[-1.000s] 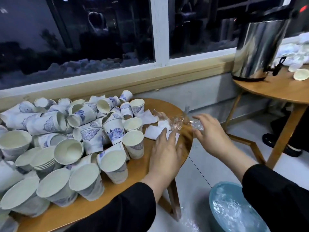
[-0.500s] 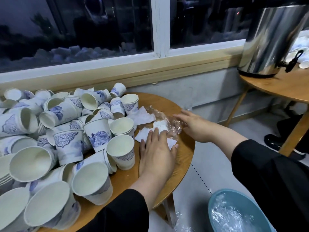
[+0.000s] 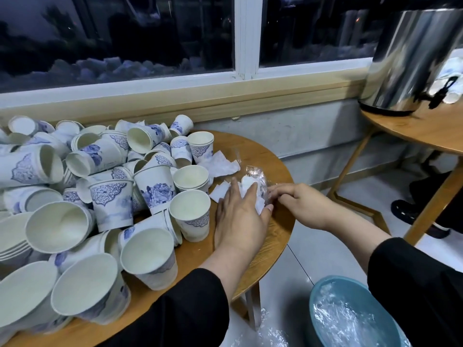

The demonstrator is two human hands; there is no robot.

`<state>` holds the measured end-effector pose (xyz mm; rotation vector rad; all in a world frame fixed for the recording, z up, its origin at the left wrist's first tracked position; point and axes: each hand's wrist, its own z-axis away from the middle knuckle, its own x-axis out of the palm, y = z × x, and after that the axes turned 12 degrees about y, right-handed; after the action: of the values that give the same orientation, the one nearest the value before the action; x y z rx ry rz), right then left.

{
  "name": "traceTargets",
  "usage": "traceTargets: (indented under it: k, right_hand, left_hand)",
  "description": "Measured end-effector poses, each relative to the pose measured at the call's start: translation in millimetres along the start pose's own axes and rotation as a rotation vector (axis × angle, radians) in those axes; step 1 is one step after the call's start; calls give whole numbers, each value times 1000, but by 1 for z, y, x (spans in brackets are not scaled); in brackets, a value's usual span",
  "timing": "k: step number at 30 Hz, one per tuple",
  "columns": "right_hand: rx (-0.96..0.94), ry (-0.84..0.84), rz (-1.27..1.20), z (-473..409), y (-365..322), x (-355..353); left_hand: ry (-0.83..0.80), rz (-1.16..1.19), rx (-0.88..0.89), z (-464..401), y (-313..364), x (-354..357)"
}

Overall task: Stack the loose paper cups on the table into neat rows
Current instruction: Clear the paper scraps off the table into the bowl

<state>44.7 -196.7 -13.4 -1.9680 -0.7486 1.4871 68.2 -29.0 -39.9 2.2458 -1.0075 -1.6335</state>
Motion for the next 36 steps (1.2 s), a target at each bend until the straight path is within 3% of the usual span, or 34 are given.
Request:
traceTargets:
  k: [10, 14, 19, 23, 30, 36]
  right_hand:
    - [283, 89, -329, 14, -21, 6]
    - [300, 79, -352, 16, -27, 5]
    - [336, 219, -438, 16, -30, 2]
    - [183, 197, -107, 26, -20, -6]
    - [-68, -82, 228, 45, -7, -19]
    - [-131, 56, 235, 67, 5, -26]
  left_hand:
    - [21, 54, 25, -2, -6, 4]
    - [56, 99, 21, -1, -7, 1]
    - [87, 125, 34, 0, -7, -4]
    - [110, 120, 64, 3, -8, -5]
    - [77, 208, 168, 20, 3, -22]
    - [-72, 354, 244, 32, 20, -23]
